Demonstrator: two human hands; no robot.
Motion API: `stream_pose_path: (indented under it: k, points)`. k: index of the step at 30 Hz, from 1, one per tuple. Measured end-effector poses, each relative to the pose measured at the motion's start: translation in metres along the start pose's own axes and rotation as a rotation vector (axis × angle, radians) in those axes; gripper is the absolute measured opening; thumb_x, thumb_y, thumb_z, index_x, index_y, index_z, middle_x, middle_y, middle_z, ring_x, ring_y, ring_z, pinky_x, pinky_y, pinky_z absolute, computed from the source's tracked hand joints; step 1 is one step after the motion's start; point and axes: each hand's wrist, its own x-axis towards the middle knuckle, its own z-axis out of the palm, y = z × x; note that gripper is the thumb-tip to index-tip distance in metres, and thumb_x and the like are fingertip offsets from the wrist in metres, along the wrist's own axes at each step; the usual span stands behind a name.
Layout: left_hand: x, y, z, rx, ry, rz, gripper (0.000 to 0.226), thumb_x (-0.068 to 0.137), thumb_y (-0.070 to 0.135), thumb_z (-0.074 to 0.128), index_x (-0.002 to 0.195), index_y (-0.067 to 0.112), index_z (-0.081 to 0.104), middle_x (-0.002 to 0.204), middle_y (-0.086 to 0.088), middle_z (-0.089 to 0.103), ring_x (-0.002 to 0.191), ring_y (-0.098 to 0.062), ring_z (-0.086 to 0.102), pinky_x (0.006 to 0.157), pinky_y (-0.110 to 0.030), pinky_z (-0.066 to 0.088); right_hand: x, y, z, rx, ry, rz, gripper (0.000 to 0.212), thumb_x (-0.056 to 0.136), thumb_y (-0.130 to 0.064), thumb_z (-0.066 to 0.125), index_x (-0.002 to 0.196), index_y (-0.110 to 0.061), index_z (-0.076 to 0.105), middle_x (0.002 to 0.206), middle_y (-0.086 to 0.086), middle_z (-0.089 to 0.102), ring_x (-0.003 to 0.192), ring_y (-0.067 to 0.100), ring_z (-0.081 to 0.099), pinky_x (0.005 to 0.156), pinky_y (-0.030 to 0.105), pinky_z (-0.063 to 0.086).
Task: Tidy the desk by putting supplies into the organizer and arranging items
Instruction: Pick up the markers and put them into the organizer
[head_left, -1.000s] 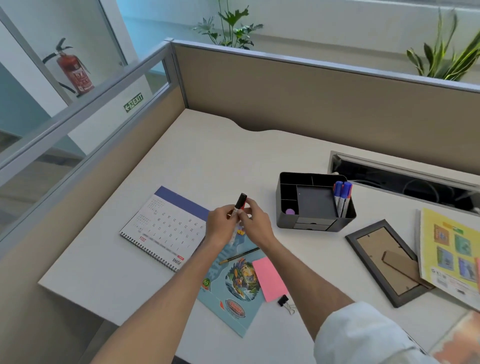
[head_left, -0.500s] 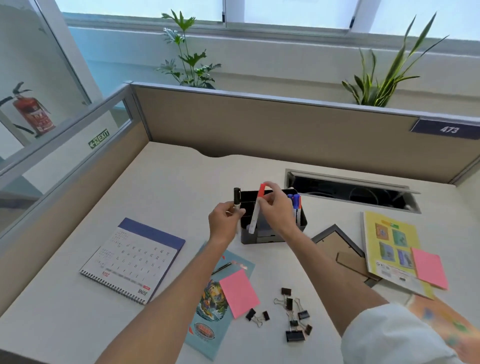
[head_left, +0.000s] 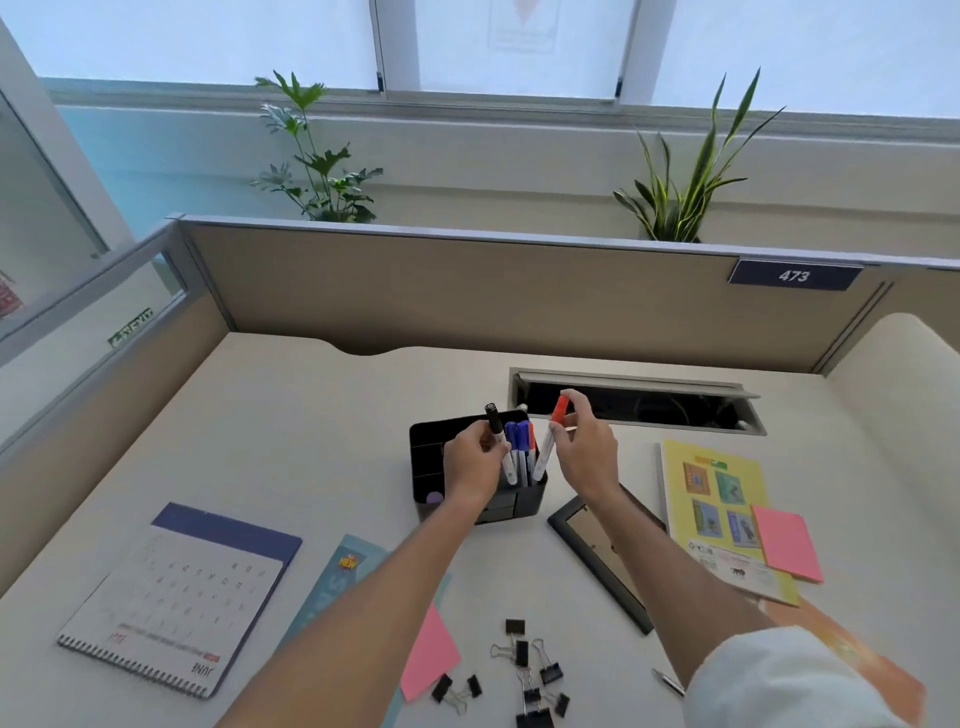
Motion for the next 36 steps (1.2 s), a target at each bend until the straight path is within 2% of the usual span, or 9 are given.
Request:
stream_pose_path:
  k: [4,7,10,13,18,26,28,32,36]
  points:
    - [0.006,-0.002,0.013,0.022,-0.006,0.002,0.017,0.085,0.015,0.069,0.101,0.014,0.068,0.084,0.003,0.067,0.08,-0.013,0.063,0.076,-0.03,0.054,0.006,0.009,0.008,-0.025,-0.055,-0.033,0.04,0.094,-0.016,0.059,0.133,-0.022,0.049,0.105,0.003,0.07,0.077,0.015,0.064,0.072,0.024,0.046]
    - [0.01,-0.002,0.018,0.005,0.013,-0.007,0.024,0.084,0.013,0.07,0.108,0.01,0.067,0.09,0.0,0.07,0.082,-0.01,0.063,0.075,-0.02,0.051,0.009,0.015,0.015,-0.061,-0.113,-0.056,0.04,0.092,-0.016,0.061,0.129,-0.025,0.05,0.099,0.002,0.071,0.081,0.019,0.067,0.074,0.028,0.049]
    - [0.011,0.003,0.021,-0.017,0.012,0.013,0.021,0.084,0.01,0.069,0.105,0.01,0.067,0.089,0.0,0.069,0.078,-0.007,0.061,0.066,-0.008,0.045,0.009,0.022,0.022,-0.105,-0.177,-0.07,0.041,0.091,-0.017,0.062,0.13,-0.026,0.051,0.095,0.001,0.071,0.081,0.021,0.067,0.075,0.029,0.049]
    - [0.012,0.005,0.022,-0.031,0.011,0.037,0.018,0.084,0.01,0.069,0.102,0.01,0.068,0.086,0.001,0.068,0.076,-0.005,0.061,0.067,-0.008,0.048,0.009,0.028,0.028,-0.118,-0.216,-0.074,0.044,0.091,-0.019,0.063,0.133,-0.026,0.049,0.096,0.0,0.072,0.079,0.019,0.067,0.075,0.03,0.052]
    - [0.014,0.002,0.023,-0.074,0.059,0.036,0.013,0.083,0.011,0.07,0.096,0.011,0.067,0.08,0.004,0.065,0.071,0.0,0.059,0.06,-0.001,0.044,0.011,0.03,0.029,-0.152,-0.231,-0.103,0.046,0.091,-0.021,0.062,0.134,-0.028,0.048,0.096,-0.002,0.072,0.081,0.017,0.067,0.078,0.033,0.055]
    - [0.012,-0.007,0.037,-0.089,-0.012,0.071,0.014,0.083,0.009,0.07,0.094,0.015,0.064,0.077,0.009,0.064,0.072,-0.001,0.06,0.066,-0.007,0.047,0.016,0.031,0.018,-0.163,-0.231,-0.139,0.051,0.089,-0.014,0.059,0.137,-0.026,0.049,0.111,-0.004,0.065,0.077,0.011,0.061,0.077,0.026,0.049]
    - [0.012,-0.014,0.04,-0.073,-0.023,0.053,0.02,0.083,0.01,0.07,0.101,0.016,0.063,0.079,0.008,0.064,0.074,-0.004,0.061,0.069,-0.015,0.05,0.018,0.033,0.016,-0.154,-0.213,-0.114,0.052,0.089,-0.01,0.056,0.139,-0.024,0.049,0.115,-0.003,0.064,0.08,0.011,0.06,0.081,0.027,0.049]
    - [0.013,-0.032,0.045,0.1,-0.049,0.022,0.051,0.083,0.016,0.071,0.129,0.021,0.05,0.092,0.003,0.067,0.089,-0.013,0.063,0.08,-0.031,0.055,0.025,0.034,0.016,-0.116,-0.232,-0.111,0.057,0.087,-0.001,0.052,0.14,-0.022,0.047,0.126,0.0,0.06,0.098,0.013,0.059,0.085,0.026,0.049]
    - [0.013,-0.041,0.043,0.188,-0.048,0.068,0.061,0.083,0.019,0.071,0.137,0.022,0.043,0.096,0.005,0.063,0.097,-0.014,0.055,0.083,-0.028,0.049,0.031,0.027,0.023,-0.146,-0.331,-0.207,0.059,0.086,0.001,0.05,0.141,-0.021,0.046,0.143,-0.001,0.049,0.125,0.018,0.049,0.099,0.028,0.043]
